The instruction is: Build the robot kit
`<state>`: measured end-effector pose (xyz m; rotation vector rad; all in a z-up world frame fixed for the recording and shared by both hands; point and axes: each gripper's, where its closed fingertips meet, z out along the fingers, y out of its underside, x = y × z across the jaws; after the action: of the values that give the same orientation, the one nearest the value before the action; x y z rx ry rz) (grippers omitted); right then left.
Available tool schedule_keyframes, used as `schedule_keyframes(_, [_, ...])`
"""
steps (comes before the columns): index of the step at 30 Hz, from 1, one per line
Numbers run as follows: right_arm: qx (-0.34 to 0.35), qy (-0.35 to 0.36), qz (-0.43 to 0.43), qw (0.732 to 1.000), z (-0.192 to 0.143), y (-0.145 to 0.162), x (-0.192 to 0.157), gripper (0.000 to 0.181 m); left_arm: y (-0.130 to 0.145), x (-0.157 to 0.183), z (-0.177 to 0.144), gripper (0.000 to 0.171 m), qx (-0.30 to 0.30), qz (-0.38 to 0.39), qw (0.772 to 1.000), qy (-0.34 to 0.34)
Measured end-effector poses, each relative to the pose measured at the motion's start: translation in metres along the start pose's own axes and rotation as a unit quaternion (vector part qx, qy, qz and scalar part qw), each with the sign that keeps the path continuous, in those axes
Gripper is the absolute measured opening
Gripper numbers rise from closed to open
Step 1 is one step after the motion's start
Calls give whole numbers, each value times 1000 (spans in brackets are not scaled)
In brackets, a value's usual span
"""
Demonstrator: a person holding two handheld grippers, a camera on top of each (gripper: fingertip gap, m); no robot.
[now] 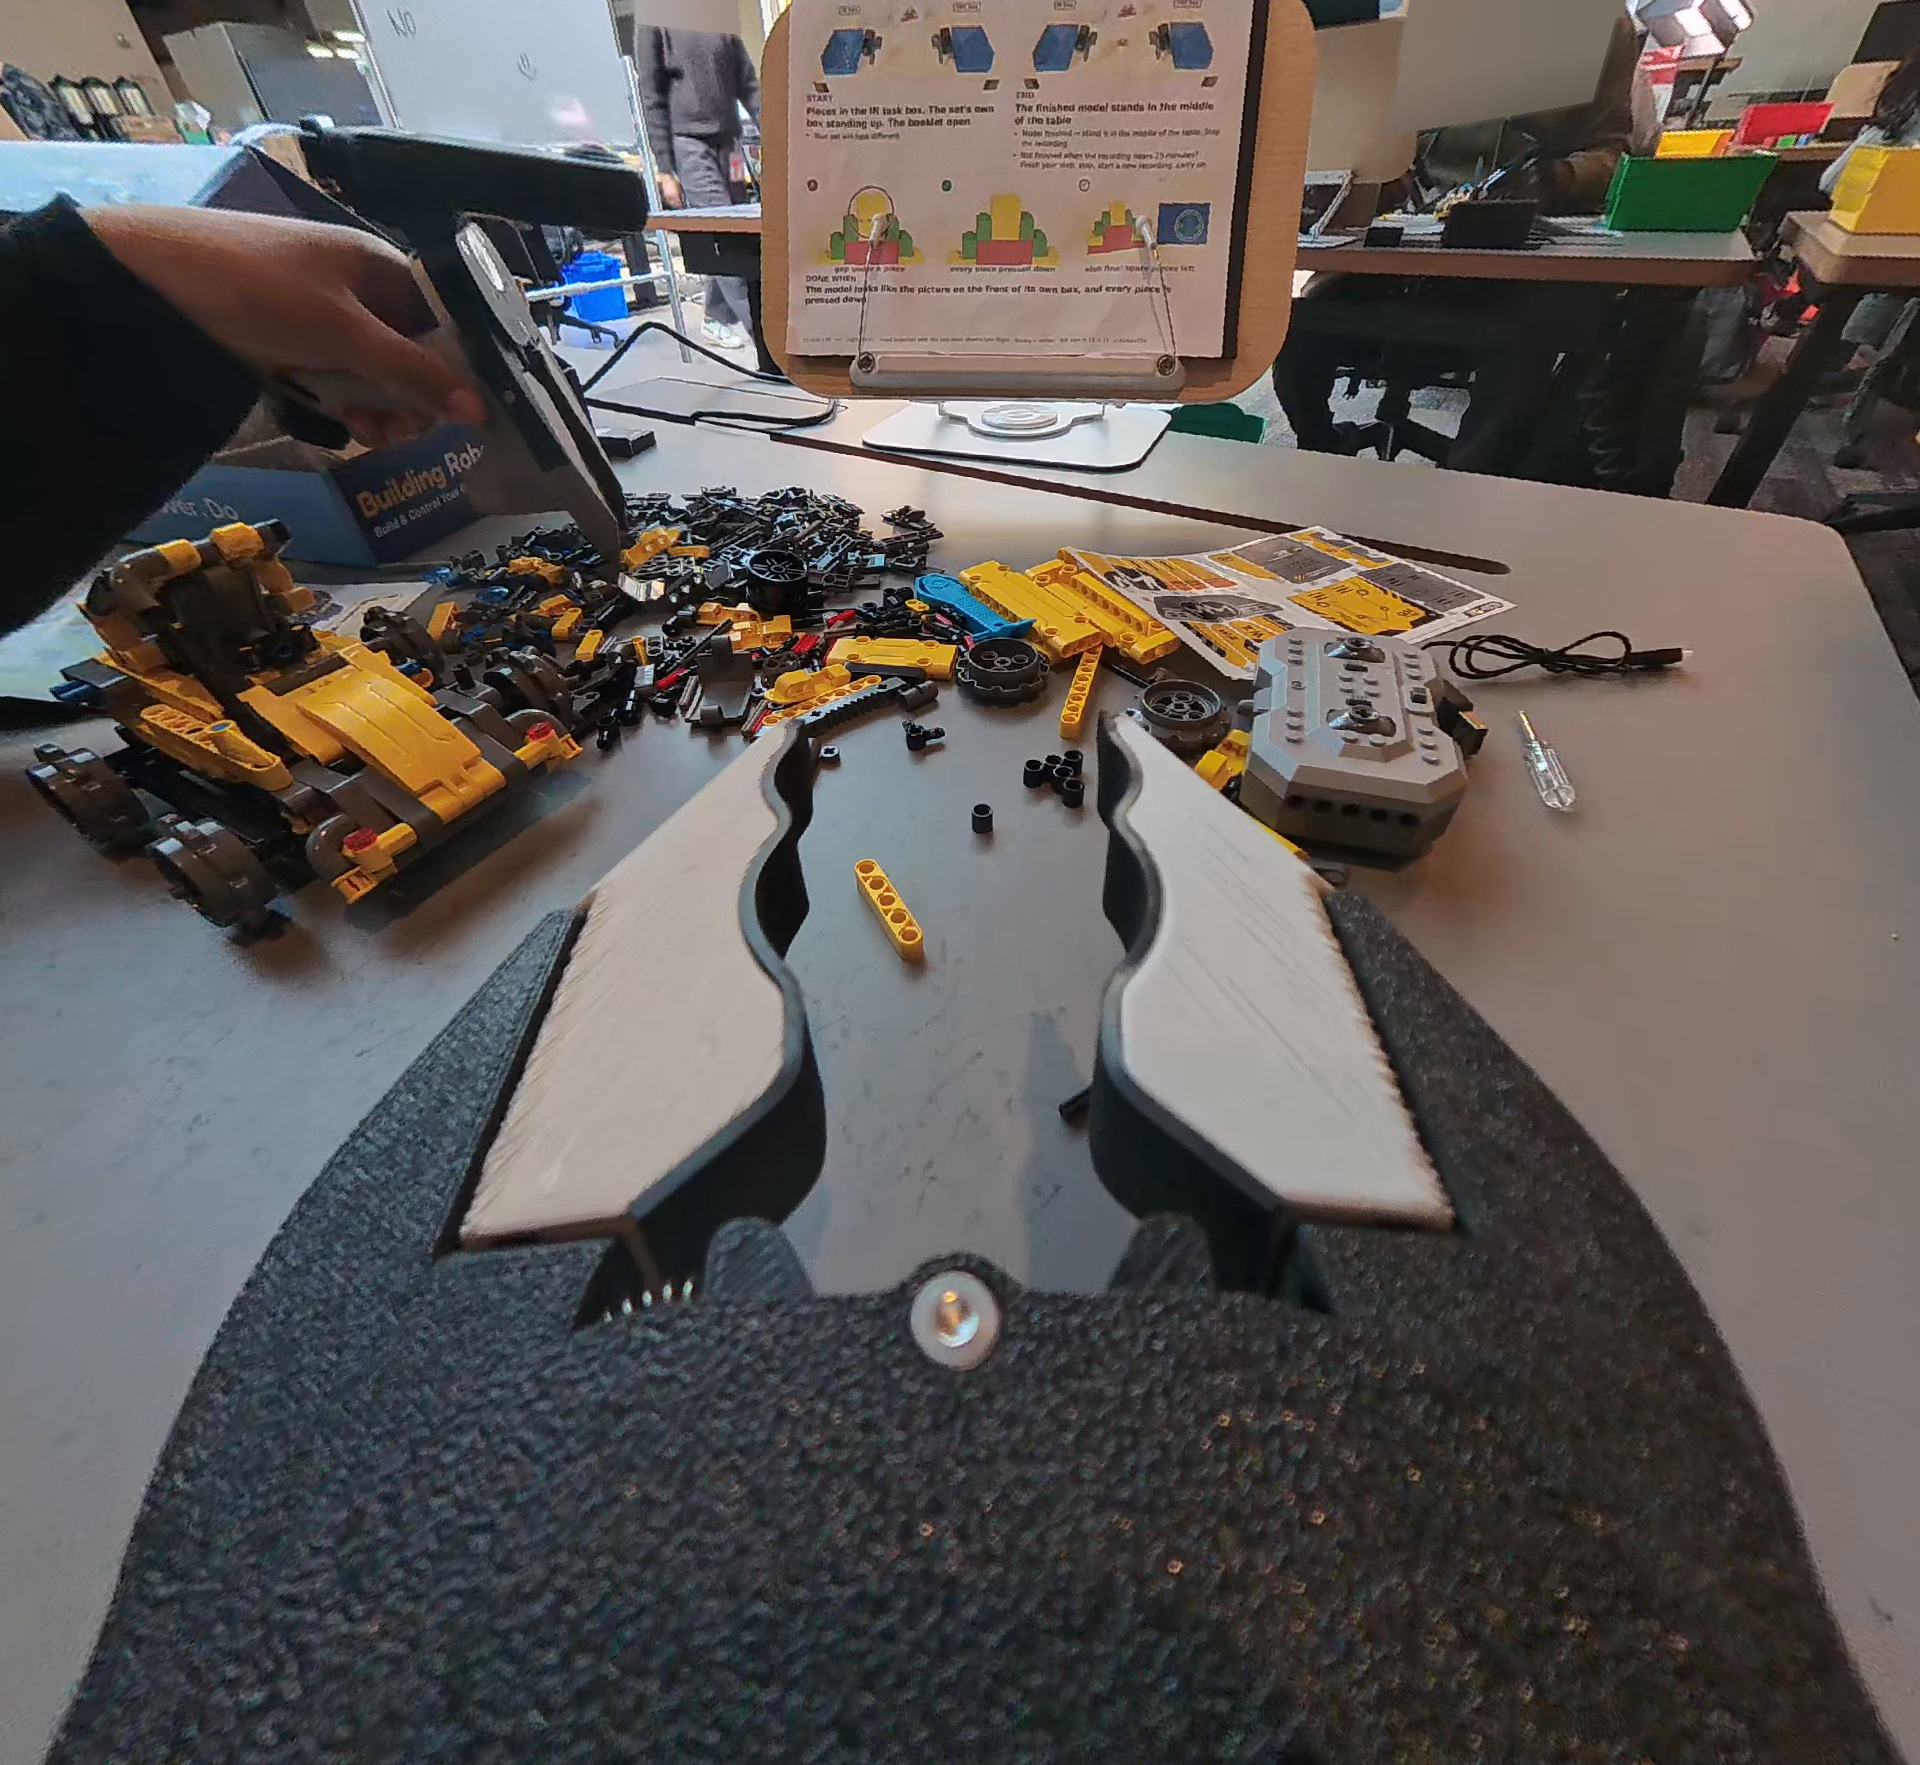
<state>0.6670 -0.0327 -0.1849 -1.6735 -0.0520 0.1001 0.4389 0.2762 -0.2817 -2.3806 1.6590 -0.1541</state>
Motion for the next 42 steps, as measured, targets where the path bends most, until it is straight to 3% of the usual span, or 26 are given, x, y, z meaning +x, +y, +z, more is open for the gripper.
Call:
schedule_keyframes(6, [2, 0, 0, 1000, 0, 0, 0, 54, -16, 15, -16, 43, 46, 6, 998, 36])
schedule_keyframes(13, [-1, -4, 0, 1000, 0, 0, -1, 54, -15, -3, -40, 44, 68, -6, 998, -8])
schedule_keyframes(19, [0, -1, 0, 1000, 0, 0, 0, 54, -5, -28, -42, 37, 45, -15, 996, -81])
schedule_keyframes(23, [0, 0, 1, 1000, 0, 0, 0, 54, -2, -41, -37, 44, 38, -39, 993, -101])
schedule_keyframes(27, [0, 0, 1, 1000, 0, 0, 0, 54, -18, -59, -54, 47, 89, -72, 981, -154])
schedule_keyframes(31, [1, 3, 1, 1000, 0, 0, 1, 54, -31, -44, -66, 53, 131, -65, 983, -116])
schedule_keyframes(37, [-3, 3, 3, 1000, 1, 1, 2, 54, -34, -22, -68, 54, 132, -29, 988, -76])
schedule_keyframes(42, [-1, 3, 6, 1000, 0, 1, 2, 54, -40, 31, -64, 51, 127, 54, 990, 9])
